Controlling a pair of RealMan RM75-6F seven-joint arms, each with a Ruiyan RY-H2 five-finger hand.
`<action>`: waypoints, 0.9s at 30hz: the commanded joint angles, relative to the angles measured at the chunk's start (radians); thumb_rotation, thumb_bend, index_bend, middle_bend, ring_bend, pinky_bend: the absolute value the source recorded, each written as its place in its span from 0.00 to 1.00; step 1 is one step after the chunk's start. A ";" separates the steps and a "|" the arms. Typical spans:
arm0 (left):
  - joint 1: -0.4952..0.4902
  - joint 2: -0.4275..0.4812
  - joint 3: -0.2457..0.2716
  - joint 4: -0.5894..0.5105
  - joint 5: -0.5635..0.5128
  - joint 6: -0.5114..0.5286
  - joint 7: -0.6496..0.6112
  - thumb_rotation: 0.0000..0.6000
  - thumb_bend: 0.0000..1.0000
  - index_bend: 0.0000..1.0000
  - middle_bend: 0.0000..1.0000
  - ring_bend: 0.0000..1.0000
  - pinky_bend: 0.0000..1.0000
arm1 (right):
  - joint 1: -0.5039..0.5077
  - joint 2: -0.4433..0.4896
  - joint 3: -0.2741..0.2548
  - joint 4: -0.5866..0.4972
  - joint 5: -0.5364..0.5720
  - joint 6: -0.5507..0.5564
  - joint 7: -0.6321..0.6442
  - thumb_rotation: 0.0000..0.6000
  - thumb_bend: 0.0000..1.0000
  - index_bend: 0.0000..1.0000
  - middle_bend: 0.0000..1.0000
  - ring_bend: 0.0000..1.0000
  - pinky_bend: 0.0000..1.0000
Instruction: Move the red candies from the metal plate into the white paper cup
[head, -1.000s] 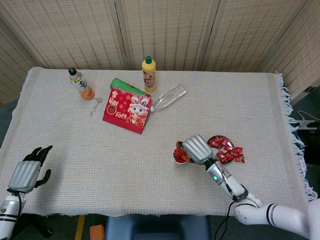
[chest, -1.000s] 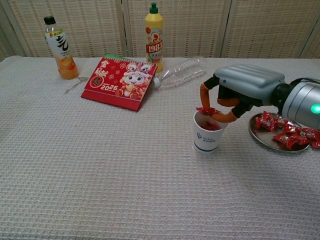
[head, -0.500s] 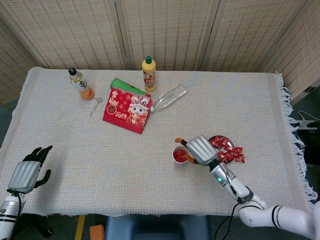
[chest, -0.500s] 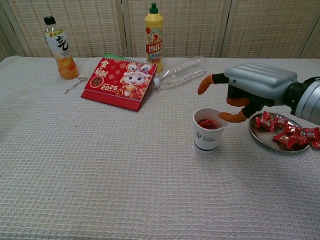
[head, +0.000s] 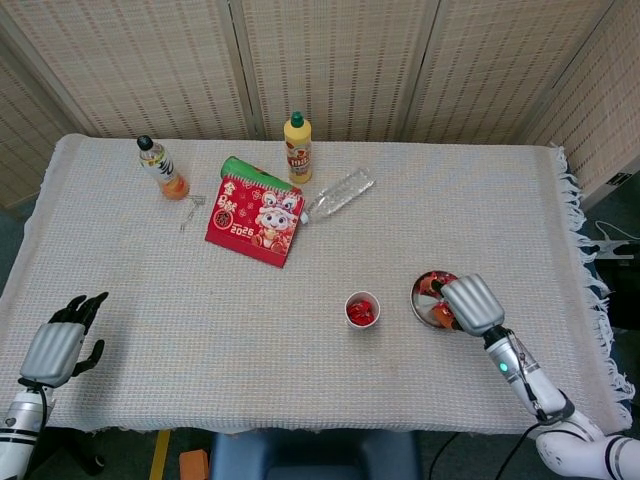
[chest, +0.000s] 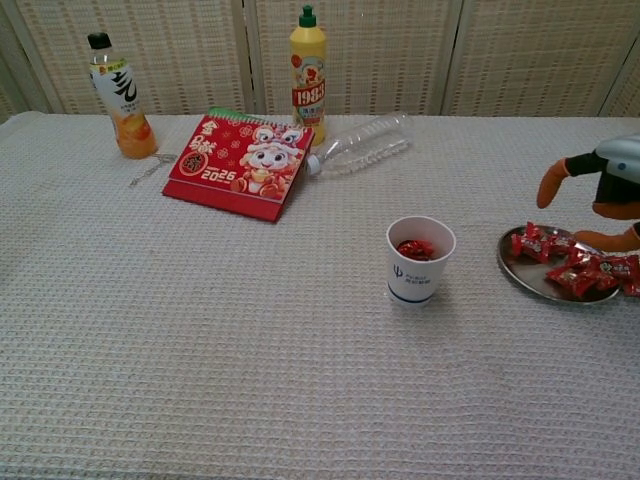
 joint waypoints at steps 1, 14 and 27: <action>-0.001 -0.003 0.003 -0.002 0.003 -0.002 0.006 1.00 0.48 0.00 0.12 0.07 0.24 | -0.064 -0.002 -0.038 0.084 0.012 0.039 0.008 1.00 0.27 0.43 1.00 0.90 1.00; -0.012 -0.015 0.009 0.001 0.001 -0.025 0.027 1.00 0.48 0.00 0.12 0.07 0.24 | -0.137 -0.076 -0.046 0.285 0.082 -0.014 0.075 1.00 0.27 0.38 1.00 0.89 1.00; -0.011 -0.009 0.007 0.003 0.001 -0.020 0.011 1.00 0.48 0.00 0.12 0.07 0.24 | -0.114 -0.182 -0.019 0.404 0.075 -0.061 0.061 1.00 0.27 0.43 1.00 0.90 1.00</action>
